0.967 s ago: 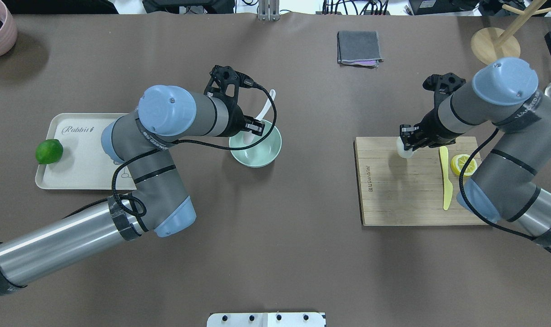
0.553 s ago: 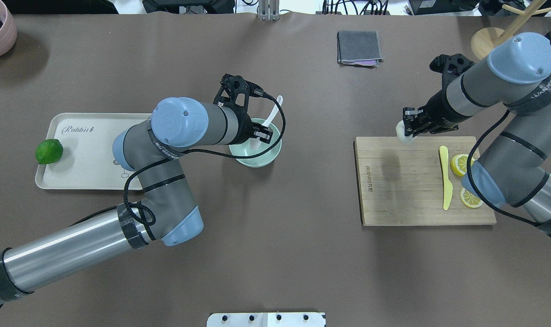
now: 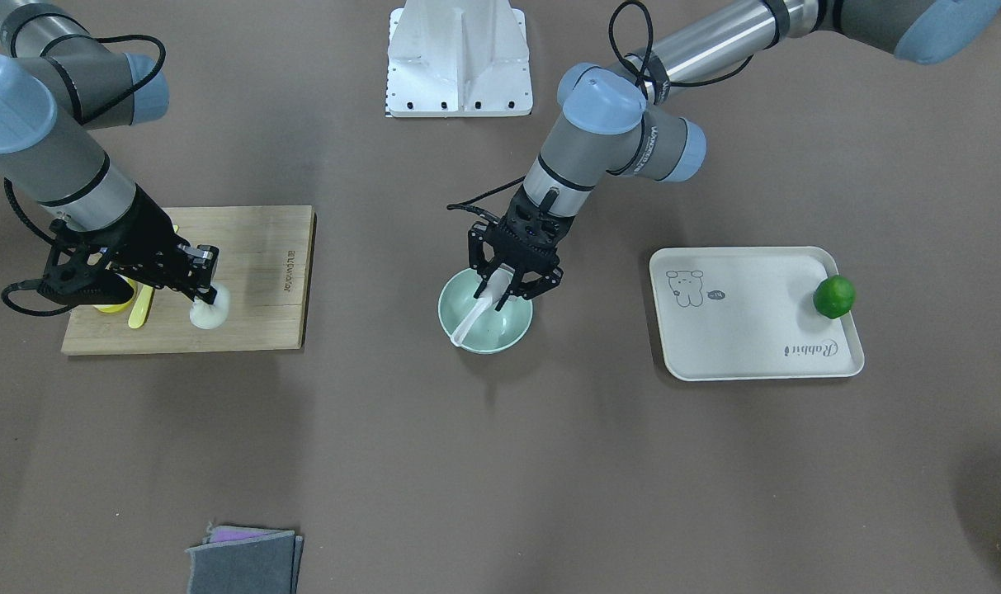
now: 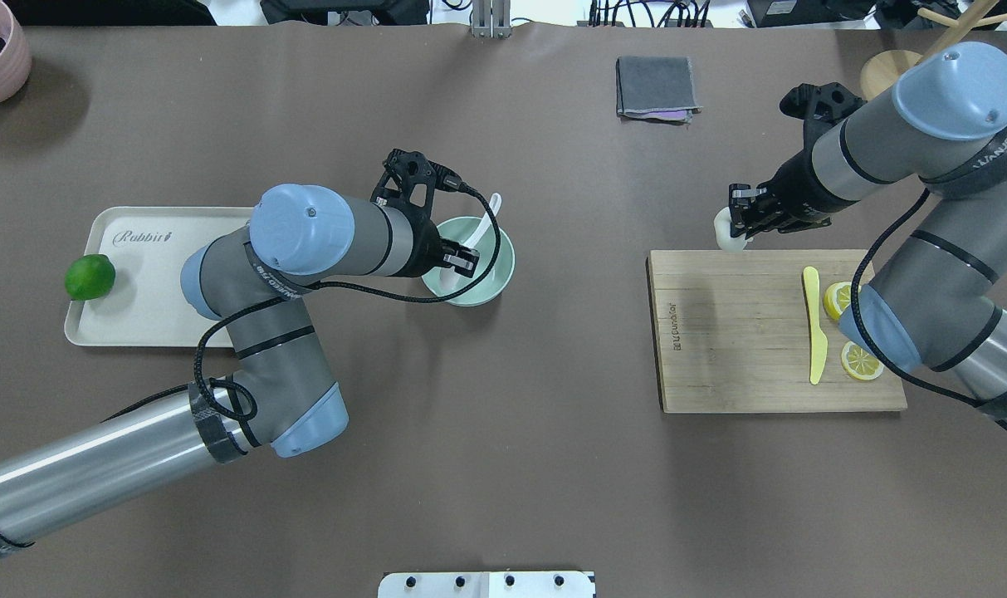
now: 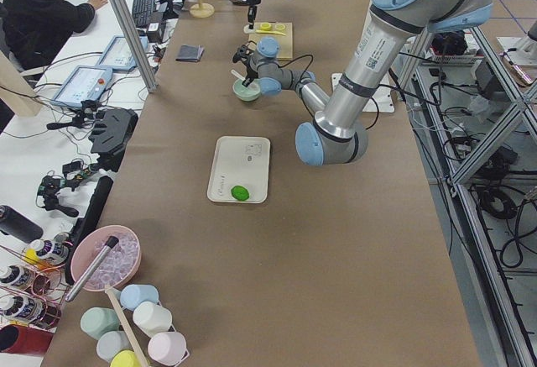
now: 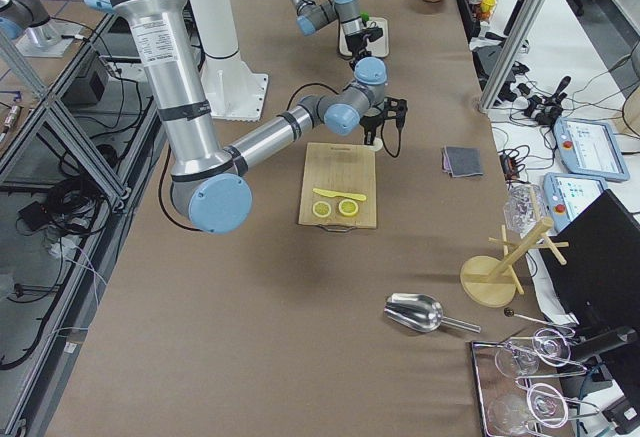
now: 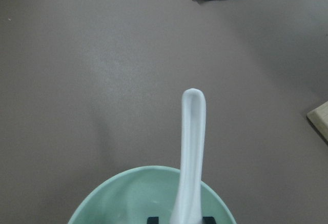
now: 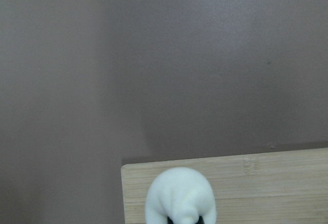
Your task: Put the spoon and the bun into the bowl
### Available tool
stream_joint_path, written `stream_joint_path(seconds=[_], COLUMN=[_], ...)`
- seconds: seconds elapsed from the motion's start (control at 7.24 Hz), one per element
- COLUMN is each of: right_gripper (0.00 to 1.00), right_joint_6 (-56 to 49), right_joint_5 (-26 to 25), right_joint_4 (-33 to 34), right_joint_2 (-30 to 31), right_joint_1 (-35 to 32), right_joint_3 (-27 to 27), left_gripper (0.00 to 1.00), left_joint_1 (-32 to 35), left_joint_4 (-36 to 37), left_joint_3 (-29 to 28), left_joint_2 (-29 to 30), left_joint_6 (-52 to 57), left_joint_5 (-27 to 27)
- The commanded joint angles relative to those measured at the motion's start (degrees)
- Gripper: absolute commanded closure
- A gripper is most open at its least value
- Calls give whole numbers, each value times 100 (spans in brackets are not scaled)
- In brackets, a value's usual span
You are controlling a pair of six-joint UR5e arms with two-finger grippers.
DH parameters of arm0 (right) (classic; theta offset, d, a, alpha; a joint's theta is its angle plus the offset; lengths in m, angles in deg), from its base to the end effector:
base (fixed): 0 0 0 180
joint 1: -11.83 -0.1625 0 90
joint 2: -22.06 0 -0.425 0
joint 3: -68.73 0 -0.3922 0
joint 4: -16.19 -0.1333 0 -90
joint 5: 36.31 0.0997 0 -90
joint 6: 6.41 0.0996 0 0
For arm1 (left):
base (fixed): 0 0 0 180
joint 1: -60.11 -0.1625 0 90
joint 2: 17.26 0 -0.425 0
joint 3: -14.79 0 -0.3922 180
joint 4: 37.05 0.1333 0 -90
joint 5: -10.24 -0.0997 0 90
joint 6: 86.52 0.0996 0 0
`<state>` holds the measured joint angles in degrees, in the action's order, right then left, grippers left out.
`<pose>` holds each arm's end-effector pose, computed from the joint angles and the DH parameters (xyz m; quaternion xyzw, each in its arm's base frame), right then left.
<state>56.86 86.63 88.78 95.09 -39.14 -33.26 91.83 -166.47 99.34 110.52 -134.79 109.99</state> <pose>-0.3142 -0.5132 0.3646 0.0339 -0.4575 0.0760 0.8853 0.5480 -0.4756 0.2247 0.2940 0.5092 0.1200 0.7999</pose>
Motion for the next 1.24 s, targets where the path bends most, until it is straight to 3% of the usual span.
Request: stream_joint_path(seconds=[0.0, 0.14, 0.28, 0.69, 0.83, 0.97, 1.11], right_gripper=[100, 100, 100, 100, 100, 100, 100], right_joint_6=[-8, 1, -8, 1, 45, 280, 570], right_joint_5=[-16, -16, -16, -24, -24, -42, -77], right_joint_4=[1, 1, 1, 36, 706, 1470, 1764], right_joint_2=[-52, -52, -69, -183, -758, -1408, -1815], right_joint_1=[0, 0, 0, -44, -44, -18, 43], right_joint_3=[5, 5, 5, 5, -4, -4, 13], left_gripper=[92, 13, 2, 2, 2, 2, 2], left_joint_1=[18, 123, 124, 219, 542, 1024, 1464], left_joint_4=[13, -4, -57, 13, 30, 13, 30], left_joint_3=[34, 17, 34, 122, 270, 289, 429], left_joint_2=[-34, -25, -25, 45, -16, -104, -426], left_joint_6=[-7, 11, -7, -68, -16, -7, -24], left_joint_5=[-26, -35, -44, -18, 278, 1099, 1629])
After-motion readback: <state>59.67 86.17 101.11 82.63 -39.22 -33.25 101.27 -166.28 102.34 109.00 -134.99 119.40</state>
